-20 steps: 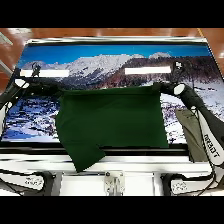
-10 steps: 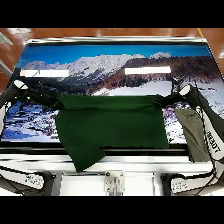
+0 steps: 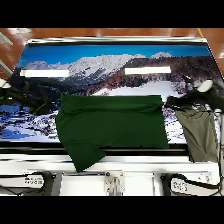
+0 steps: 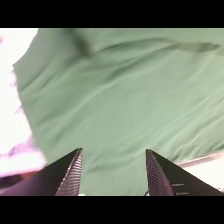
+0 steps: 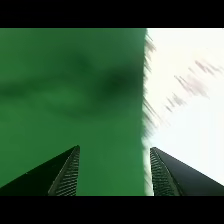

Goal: Fold the shirts.

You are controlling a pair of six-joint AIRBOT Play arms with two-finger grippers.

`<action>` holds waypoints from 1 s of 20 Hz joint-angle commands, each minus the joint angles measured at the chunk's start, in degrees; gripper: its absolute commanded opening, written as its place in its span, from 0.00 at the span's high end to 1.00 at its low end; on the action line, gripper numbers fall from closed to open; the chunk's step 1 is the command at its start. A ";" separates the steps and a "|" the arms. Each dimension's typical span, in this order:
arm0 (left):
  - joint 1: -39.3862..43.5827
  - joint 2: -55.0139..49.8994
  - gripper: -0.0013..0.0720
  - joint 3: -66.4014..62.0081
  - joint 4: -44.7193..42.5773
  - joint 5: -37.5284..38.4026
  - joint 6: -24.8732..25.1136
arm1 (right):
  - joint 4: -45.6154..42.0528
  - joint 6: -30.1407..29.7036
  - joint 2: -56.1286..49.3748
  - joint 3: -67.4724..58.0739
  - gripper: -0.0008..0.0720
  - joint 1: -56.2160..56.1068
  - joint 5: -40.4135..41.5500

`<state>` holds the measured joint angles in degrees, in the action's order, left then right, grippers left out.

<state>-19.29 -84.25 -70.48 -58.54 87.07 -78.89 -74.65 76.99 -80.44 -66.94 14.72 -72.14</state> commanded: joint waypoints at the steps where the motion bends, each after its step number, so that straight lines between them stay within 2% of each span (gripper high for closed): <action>1: -7.04 13.20 0.33 13.75 -4.81 3.76 3.69 | -5.57 -2.84 6.58 4.00 0.23 10.93 -19.15; 3: -10.95 19.85 0.16 28.63 -4.11 1.07 6.01 | -0.37 -2.67 10.62 10.16 0.23 17.35 -17.20; 4: -12.48 22.36 0.15 35.19 -2.75 -0.81 7.63 | 1.05 -2.71 12.39 12.98 0.23 19.06 -16.31; 6: -13.66 24.85 0.15 43.45 -0.74 -4.09 11.37 | 1.73 -2.71 15.10 17.05 0.23 19.91 -14.29; 12: -10.25 23.28 0.16 46.69 4.74 -12.22 11.17 | 6.12 -2.69 16.02 18.97 0.23 19.74 -10.80; 16: -5.92 17.84 0.17 46.66 6.05 -15.98 11.23 | 6.16 -2.69 16.02 18.97 0.23 19.74 -8.76; 18: -5.35 15.54 0.33 46.66 8.24 -16.22 12.94 | 5.79 -2.69 16.02 18.97 0.23 19.74 -8.72; 20: -5.09 13.97 0.34 46.69 9.77 -16.48 13.97 | 5.18 -2.69 16.02 18.97 0.23 19.74 -8.28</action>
<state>-25.34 -67.72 -23.99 -51.27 72.03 -66.52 -69.08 74.30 -64.49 -48.03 34.44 -81.32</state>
